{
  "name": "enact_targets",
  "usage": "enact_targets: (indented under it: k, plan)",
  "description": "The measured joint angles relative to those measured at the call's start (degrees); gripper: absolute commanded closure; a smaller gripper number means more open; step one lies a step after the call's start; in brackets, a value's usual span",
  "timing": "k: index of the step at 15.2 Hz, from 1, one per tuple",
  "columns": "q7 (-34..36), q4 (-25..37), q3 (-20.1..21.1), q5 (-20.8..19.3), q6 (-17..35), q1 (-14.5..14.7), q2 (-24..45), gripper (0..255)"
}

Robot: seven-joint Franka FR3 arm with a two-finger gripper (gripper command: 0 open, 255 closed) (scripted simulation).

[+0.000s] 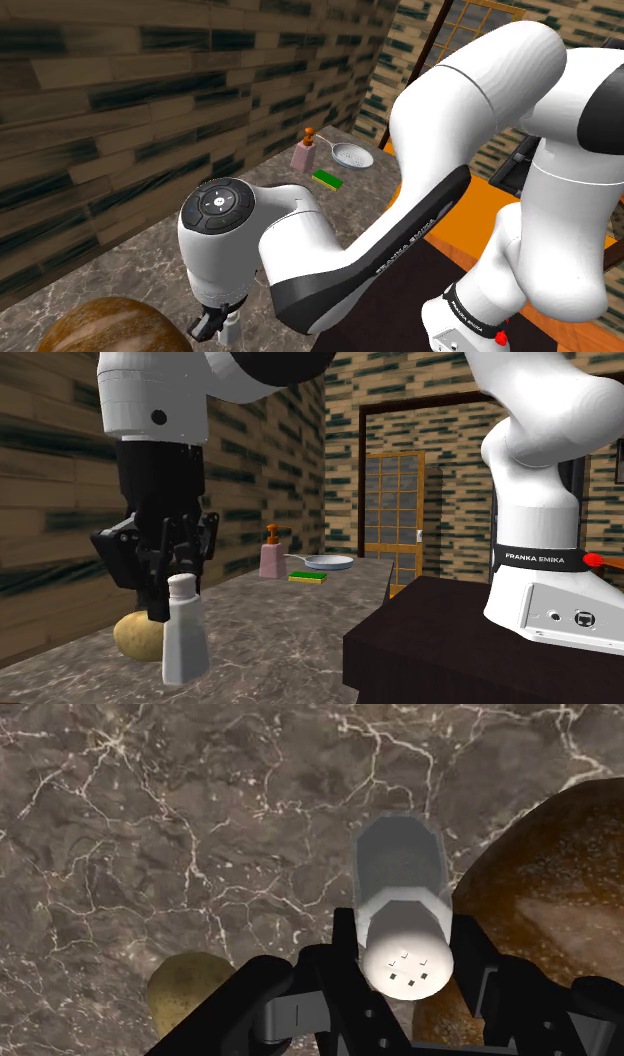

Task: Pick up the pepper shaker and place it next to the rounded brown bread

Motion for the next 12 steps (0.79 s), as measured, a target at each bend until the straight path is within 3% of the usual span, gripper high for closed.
enact_targets:
  k: [12]
  plan:
    - [4.6, 0.2, -3.6, -5.8, 6.0, 2.8, 7.2, 255]
